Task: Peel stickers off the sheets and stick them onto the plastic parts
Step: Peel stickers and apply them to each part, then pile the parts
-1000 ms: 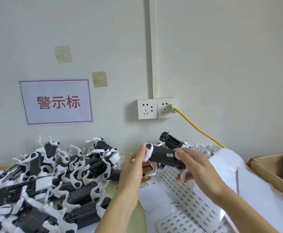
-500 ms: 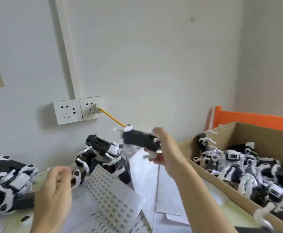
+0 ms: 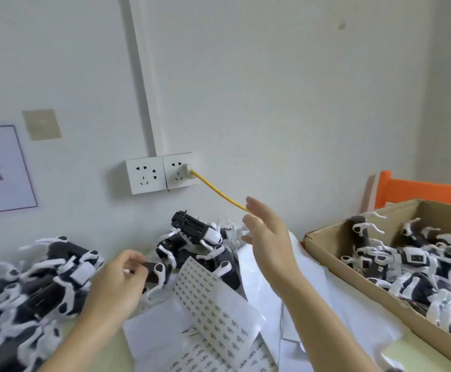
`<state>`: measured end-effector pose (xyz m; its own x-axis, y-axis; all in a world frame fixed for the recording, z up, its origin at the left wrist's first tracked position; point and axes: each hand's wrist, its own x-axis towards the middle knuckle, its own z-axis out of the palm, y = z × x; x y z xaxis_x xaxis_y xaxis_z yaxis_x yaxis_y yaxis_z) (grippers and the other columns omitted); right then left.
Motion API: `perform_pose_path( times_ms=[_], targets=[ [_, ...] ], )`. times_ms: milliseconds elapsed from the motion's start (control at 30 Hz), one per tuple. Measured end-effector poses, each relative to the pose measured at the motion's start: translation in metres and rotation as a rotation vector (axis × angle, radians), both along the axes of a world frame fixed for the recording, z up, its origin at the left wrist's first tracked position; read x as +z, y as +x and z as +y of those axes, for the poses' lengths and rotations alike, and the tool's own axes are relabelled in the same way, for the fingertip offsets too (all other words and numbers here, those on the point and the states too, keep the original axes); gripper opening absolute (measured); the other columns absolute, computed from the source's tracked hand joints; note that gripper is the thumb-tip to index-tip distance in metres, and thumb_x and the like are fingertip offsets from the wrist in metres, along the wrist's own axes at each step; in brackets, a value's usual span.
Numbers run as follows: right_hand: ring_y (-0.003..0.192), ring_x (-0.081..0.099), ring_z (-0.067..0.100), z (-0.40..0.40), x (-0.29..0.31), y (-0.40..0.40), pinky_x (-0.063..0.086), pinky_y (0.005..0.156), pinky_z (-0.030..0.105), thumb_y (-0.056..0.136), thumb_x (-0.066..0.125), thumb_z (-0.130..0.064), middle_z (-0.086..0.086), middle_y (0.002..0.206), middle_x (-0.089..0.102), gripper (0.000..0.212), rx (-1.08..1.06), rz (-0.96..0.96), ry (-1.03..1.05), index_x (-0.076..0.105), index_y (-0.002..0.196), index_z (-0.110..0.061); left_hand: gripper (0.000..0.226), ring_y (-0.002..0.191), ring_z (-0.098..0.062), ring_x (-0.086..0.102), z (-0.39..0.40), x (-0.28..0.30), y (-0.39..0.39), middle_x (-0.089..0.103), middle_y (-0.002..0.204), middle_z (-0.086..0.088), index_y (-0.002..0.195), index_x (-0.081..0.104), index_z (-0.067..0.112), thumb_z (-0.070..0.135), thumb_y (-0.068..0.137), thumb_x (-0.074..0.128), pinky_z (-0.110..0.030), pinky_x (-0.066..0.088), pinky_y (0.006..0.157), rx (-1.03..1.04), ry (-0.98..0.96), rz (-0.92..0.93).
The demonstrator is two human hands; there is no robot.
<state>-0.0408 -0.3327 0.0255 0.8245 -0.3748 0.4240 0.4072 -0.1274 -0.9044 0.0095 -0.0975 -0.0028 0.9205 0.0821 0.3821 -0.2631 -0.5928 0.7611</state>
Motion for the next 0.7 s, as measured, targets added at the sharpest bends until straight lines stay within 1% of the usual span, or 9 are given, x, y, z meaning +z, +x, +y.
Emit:
perform_pose_path(
  times_ms=[67, 133, 167, 233, 333, 467, 567, 633, 700],
  targets=[
    [0.102, 0.065, 0.0, 0.017, -0.005, -0.002, 0.054, 0.074, 0.016, 0.099, 0.046, -0.019, -0.01, 0.129, 0.063, 0.037, 0.078, 0.076, -0.256, 0.06, 0.133, -0.025, 0.013, 0.094, -0.018, 0.06, 0.015, 0.008, 0.012, 0.066, 0.104, 0.005, 0.096, 0.061, 0.028, 0.015, 0.091, 0.06, -0.031, 0.042, 0.072, 0.022, 0.205, 0.013],
    [0.107, 0.064, 0.028, 0.031, -0.01, -0.003, 0.057, 0.079, 0.035, 0.099, 0.045, -0.023, 0.011, 0.121, 0.067, 0.03, 0.18, 0.164, -0.532, 0.064, 0.119, -0.012, 0.026, 0.112, -0.025, 0.053, 0.033, 0.016, 0.029, 0.06, 0.12, -0.002, 0.117, 0.058, 0.026, 0.025, 0.091, 0.058, -0.035, 0.045, 0.085, 0.067, 0.494, 0.077],
    [0.106, 0.062, 0.033, 0.037, -0.013, -0.003, 0.054, 0.084, 0.039, 0.1, 0.045, -0.026, 0.015, 0.12, 0.066, 0.029, 0.245, 0.199, -0.654, 0.063, 0.116, -0.009, 0.037, 0.12, -0.03, 0.048, 0.042, 0.021, 0.037, 0.056, 0.127, -0.005, 0.128, 0.053, 0.026, 0.032, 0.092, 0.056, -0.038, 0.045, 0.093, 0.091, 0.629, 0.139],
    [0.106, 0.065, 0.024, 0.049, -0.021, -0.002, 0.052, 0.087, 0.033, 0.1, 0.046, -0.035, 0.004, 0.122, 0.068, 0.032, 0.353, 0.258, -0.854, 0.065, 0.119, -0.016, 0.059, 0.132, -0.037, 0.037, 0.059, 0.03, 0.052, 0.045, 0.142, -0.008, 0.145, 0.037, 0.032, 0.05, 0.091, 0.053, -0.044, 0.041, 0.102, 0.129, 0.847, 0.282],
    [0.108, 0.057, 0.008, 0.06, -0.032, 0.002, 0.045, 0.091, 0.024, 0.098, 0.05, -0.043, -0.014, 0.12, 0.057, 0.037, 0.39, 0.343, -0.992, 0.057, 0.134, -0.036, 0.086, 0.14, -0.038, 0.032, 0.084, 0.033, 0.075, 0.032, 0.156, -0.005, 0.153, 0.021, 0.039, 0.072, 0.082, 0.056, -0.044, 0.033, 0.109, 0.067, 1.05, 0.453],
    [0.102, 0.049, 0.003, 0.061, -0.039, 0.007, 0.042, 0.093, 0.023, 0.099, 0.051, -0.043, -0.017, 0.11, 0.049, 0.037, 0.365, 0.341, -1.019, 0.055, 0.135, -0.039, 0.079, 0.138, -0.032, 0.034, 0.107, 0.033, 0.09, 0.04, 0.152, 0.004, 0.149, 0.032, 0.039, 0.074, 0.083, 0.056, -0.043, 0.028, 0.114, -0.096, 1.153, 0.536],
    [0.103, 0.047, 0.001, 0.059, -0.041, 0.009, 0.04, 0.091, 0.021, 0.099, 0.05, -0.042, -0.015, 0.121, 0.054, 0.036, 0.346, 0.32, -1.033, 0.054, 0.135, -0.039, 0.051, 0.13, -0.027, 0.039, 0.1, 0.038, 0.093, 0.049, 0.141, 0.004, 0.14, 0.043, 0.038, 0.045, 0.092, 0.057, -0.043, 0.032, 0.107, -0.061, 1.181, 0.45],
    [0.103, 0.046, 0.001, 0.059, -0.042, 0.01, 0.04, 0.09, 0.021, 0.1, 0.049, -0.041, -0.014, 0.124, 0.054, 0.036, 0.353, 0.314, -1.043, 0.054, 0.136, -0.039, 0.046, 0.125, -0.026, 0.047, 0.084, 0.041, 0.093, 0.054, 0.133, 0.001, 0.137, 0.047, 0.033, 0.023, 0.092, 0.05, -0.038, 0.036, 0.097, -0.052, 1.032, 0.391],
    [0.103, 0.047, 0.001, 0.058, -0.043, 0.01, 0.041, 0.091, 0.021, 0.1, 0.049, -0.04, -0.016, 0.118, 0.052, 0.036, 0.36, 0.318, -1.046, 0.054, 0.135, -0.039, 0.044, 0.12, -0.03, 0.056, 0.066, 0.04, 0.094, 0.056, 0.134, -0.006, 0.138, 0.046, 0.028, 0.025, 0.094, 0.047, -0.037, 0.042, 0.09, -0.099, 0.817, 0.38]
  ],
)
